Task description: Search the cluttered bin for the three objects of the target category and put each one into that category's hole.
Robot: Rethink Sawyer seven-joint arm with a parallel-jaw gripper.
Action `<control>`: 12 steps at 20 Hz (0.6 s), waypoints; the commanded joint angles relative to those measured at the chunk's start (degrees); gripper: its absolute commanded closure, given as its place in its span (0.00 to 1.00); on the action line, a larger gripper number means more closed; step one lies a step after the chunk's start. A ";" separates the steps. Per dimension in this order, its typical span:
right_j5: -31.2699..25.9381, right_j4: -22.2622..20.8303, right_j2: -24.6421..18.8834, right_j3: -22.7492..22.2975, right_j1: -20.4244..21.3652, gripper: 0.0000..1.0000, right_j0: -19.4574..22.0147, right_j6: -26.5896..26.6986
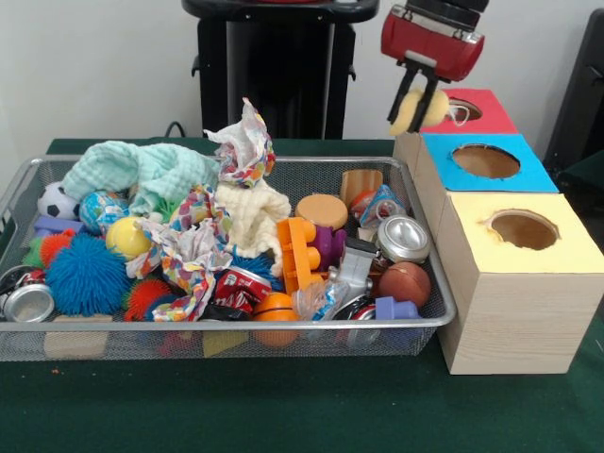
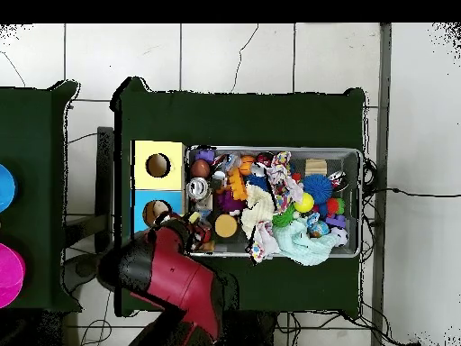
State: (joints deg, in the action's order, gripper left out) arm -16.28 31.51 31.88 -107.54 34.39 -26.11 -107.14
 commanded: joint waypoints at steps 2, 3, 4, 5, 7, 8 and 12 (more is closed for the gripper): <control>-13.64 -0.49 2.50 -1.13 -2.09 1.00 -4.04 -18.53; -13.72 -0.86 2.90 -1.21 -1.90 1.00 -4.58 -18.41; -14.38 -1.34 3.43 -1.46 -1.56 1.00 -5.13 -18.35; -14.94 -1.76 4.23 -1.44 -1.63 1.00 -5.91 -18.54; -16.29 -2.57 6.23 -1.08 -2.68 1.00 -7.40 -19.16; -16.93 -3.00 7.37 -0.83 -3.41 1.00 -8.03 -19.40; -19.16 -3.35 11.92 1.15 -9.62 1.00 -11.04 -22.04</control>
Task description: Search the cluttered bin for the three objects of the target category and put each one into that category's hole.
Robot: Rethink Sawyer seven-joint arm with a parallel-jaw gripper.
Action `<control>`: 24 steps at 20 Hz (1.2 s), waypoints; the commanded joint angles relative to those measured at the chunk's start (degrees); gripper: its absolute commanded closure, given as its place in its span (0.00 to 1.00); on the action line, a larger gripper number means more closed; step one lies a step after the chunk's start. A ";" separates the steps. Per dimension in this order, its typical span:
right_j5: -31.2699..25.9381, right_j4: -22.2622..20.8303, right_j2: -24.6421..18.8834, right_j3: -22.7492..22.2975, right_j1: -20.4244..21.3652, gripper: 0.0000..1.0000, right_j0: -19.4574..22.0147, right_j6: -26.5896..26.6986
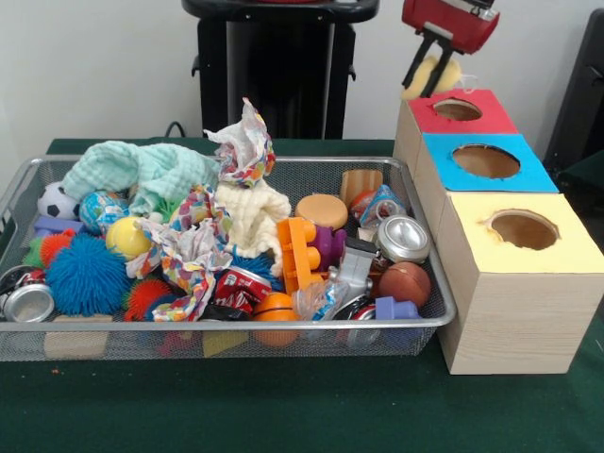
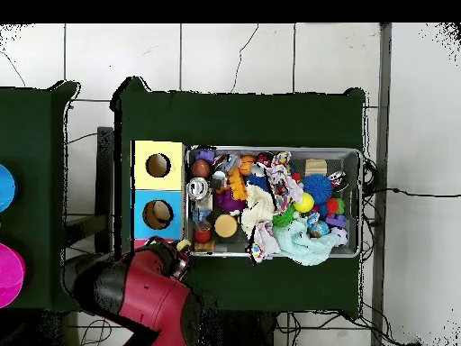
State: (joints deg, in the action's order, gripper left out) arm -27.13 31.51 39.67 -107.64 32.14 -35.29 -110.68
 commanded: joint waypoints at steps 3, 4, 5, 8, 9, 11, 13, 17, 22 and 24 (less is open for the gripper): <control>-10.91 -3.21 8.73 3.26 -13.51 1.00 -5.38 -21.82; -11.88 -3.05 10.34 3.71 -15.50 1.00 -6.70 -23.05; -11.77 -2.84 11.30 3.71 -17.12 1.00 -7.38 -23.80; -12.11 -2.08 13.35 3.91 -20.12 1.00 -9.63 -25.44; -12.73 -1.89 13.90 4.05 -20.84 1.00 -10.32 -26.06; -14.41 -2.01 15.30 4.71 -21.90 1.00 -11.63 -26.79; -16.09 -2.10 16.20 5.57 -22.62 1.00 -12.56 -27.51; -17.41 -2.10 16.86 6.57 -23.54 1.00 -13.63 -28.74; -17.73 -1.94 17.00 8.02 -25.43 1.00 -14.49 -30.27; -17.21 -1.73 16.86 8.55 -26.06 1.00 -14.79 -30.63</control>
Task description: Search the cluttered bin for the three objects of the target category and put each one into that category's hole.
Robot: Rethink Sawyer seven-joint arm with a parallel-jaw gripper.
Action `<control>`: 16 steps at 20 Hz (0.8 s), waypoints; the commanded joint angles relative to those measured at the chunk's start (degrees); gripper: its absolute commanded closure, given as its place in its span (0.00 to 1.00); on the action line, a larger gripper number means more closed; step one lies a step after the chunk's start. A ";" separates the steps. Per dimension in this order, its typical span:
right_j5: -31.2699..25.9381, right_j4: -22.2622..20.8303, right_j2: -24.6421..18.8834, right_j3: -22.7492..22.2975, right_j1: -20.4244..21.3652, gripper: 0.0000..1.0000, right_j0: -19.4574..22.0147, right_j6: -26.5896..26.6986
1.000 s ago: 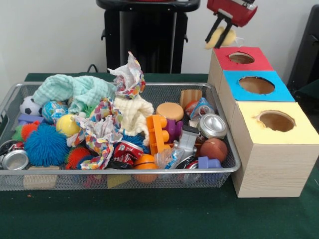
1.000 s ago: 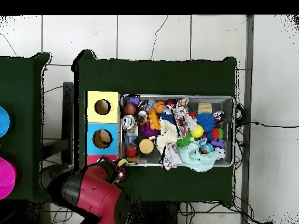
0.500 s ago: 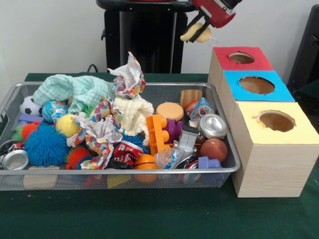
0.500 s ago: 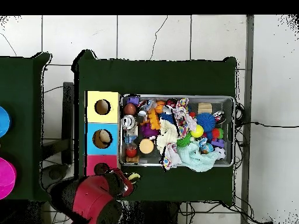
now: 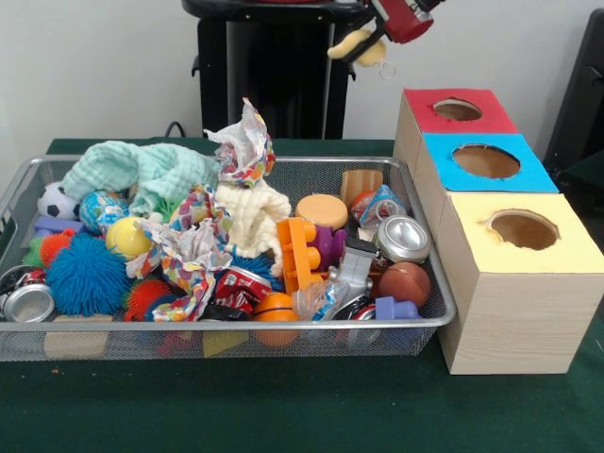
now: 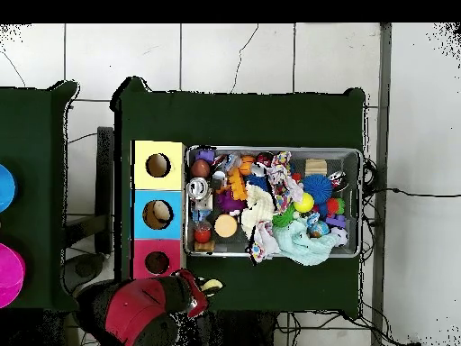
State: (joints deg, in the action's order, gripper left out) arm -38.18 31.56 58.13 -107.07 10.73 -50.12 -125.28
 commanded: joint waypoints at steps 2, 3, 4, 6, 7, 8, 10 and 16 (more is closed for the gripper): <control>-5.25 -1.37 -1.92 8.18 -4.83 1.00 -0.10 -16.10; -4.97 -1.21 -1.98 8.42 -4.97 1.00 -0.11 -16.02; -4.69 -1.06 -2.04 8.66 -5.11 1.00 -0.13 -15.94; -3.36 -0.34 -2.80 8.89 -5.31 1.00 -0.08 -15.98; -2.59 0.08 -3.24 8.94 -5.39 1.00 -0.09 -16.08; -2.07 0.48 -3.56 9.03 -5.53 1.00 -0.11 -16.36; -1.02 1.16 -4.29 9.24 -5.63 1.00 -0.02 -16.67; 1.58 2.69 -6.12 9.37 -5.02 1.00 0.19 -16.90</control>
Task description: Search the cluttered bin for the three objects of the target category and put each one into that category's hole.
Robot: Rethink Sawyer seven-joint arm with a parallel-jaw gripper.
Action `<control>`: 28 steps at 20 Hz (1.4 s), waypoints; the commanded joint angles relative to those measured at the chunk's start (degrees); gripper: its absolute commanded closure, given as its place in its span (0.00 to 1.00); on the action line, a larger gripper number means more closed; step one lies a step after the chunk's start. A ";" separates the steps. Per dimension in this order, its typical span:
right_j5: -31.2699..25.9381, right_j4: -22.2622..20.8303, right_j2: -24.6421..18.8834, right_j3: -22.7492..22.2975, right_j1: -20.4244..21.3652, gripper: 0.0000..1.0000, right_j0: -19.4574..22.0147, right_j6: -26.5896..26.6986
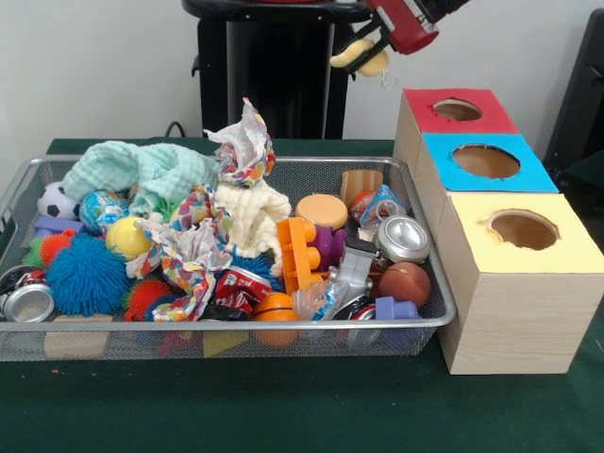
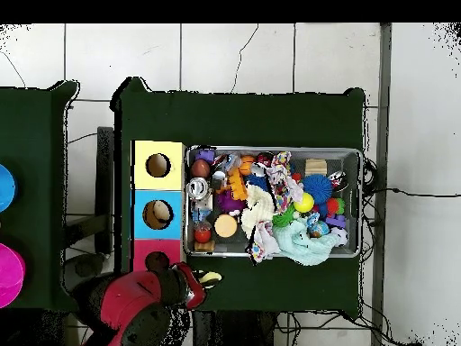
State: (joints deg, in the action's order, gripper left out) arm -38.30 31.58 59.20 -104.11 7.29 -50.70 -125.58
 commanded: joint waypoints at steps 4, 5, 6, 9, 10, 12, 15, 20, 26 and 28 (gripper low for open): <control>2.26 3.73 -8.41 6.18 -0.60 1.00 1.02 -16.88; 2.18 3.99 -8.68 6.14 -0.36 1.00 1.14 -16.97; 2.12 4.34 -8.94 6.13 -0.19 1.00 1.22 -17.12; 4.89 5.93 -11.02 5.16 1.37 1.00 1.94 -16.34; 6.42 6.61 -12.02 4.58 2.13 1.00 2.21 -15.87; 10.87 8.30 -15.16 2.94 4.41 1.00 3.15 -14.41; 15.36 9.66 -18.69 1.61 7.00 1.00 4.41 -12.72; 19.49 9.75 -22.71 0.68 9.88 1.00 6.11 -11.85; 14.97 8.43 -22.10 0.90 9.83 1.00 4.94 -14.11; 14.07 8.22 -22.82 -0.17 10.76 1.00 5.06 -14.04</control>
State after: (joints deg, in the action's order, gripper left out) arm -19.17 38.14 46.47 -104.17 16.34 -46.57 -125.58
